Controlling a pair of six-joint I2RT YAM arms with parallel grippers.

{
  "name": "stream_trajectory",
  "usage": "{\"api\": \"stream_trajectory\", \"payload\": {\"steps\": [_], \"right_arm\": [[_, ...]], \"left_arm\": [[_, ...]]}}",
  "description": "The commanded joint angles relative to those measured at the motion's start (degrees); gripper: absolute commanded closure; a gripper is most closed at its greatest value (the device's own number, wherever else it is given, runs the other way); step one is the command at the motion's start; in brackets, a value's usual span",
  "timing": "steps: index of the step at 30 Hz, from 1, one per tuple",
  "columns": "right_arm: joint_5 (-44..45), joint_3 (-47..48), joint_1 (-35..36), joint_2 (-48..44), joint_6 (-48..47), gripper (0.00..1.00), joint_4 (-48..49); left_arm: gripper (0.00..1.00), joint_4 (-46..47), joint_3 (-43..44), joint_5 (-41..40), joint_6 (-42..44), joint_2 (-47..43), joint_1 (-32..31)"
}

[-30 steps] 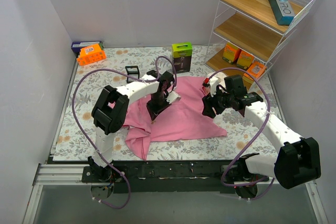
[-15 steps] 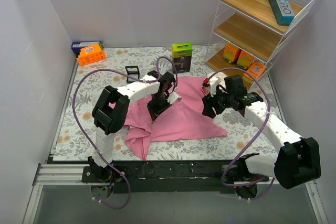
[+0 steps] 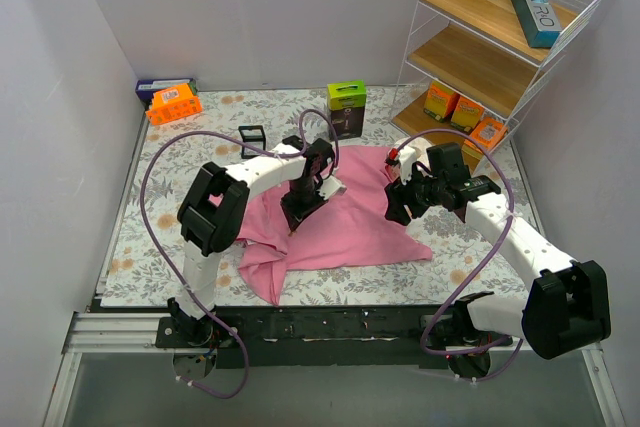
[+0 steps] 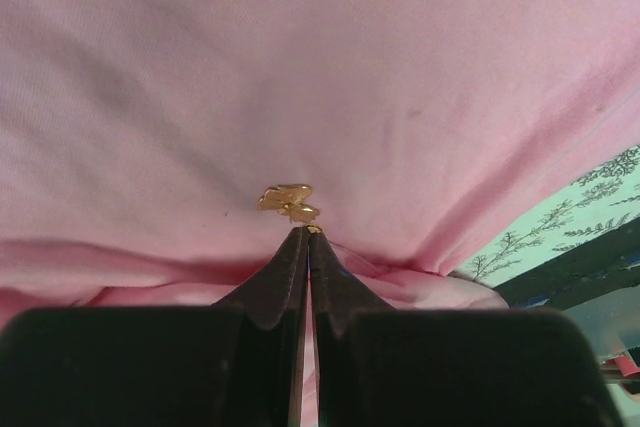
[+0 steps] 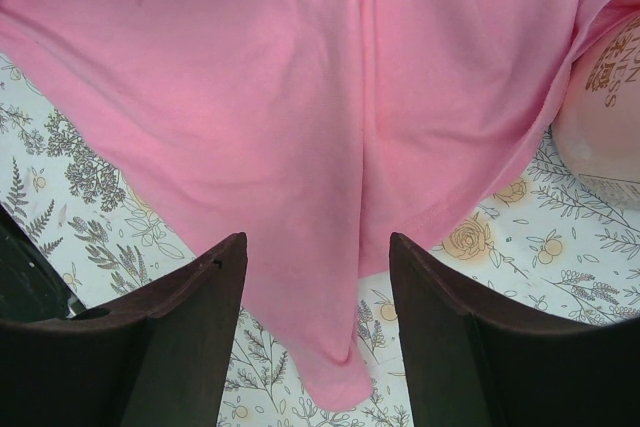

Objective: Remove the brooch from the garment

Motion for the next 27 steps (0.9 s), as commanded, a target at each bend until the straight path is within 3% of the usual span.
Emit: {"api": "stream_trajectory", "payload": {"steps": [1,27], "right_arm": [[-0.6,0.6,-0.3,0.1,0.1,0.33,0.6],[-0.5,1.3,-0.6,0.8,-0.1,0.33,0.5]], "left_arm": [[1.0,0.6,1.7,0.1,0.1,0.5,-0.2],[1.0,-2.9,4.5,-1.0,-0.2,0.5,0.9]]}}
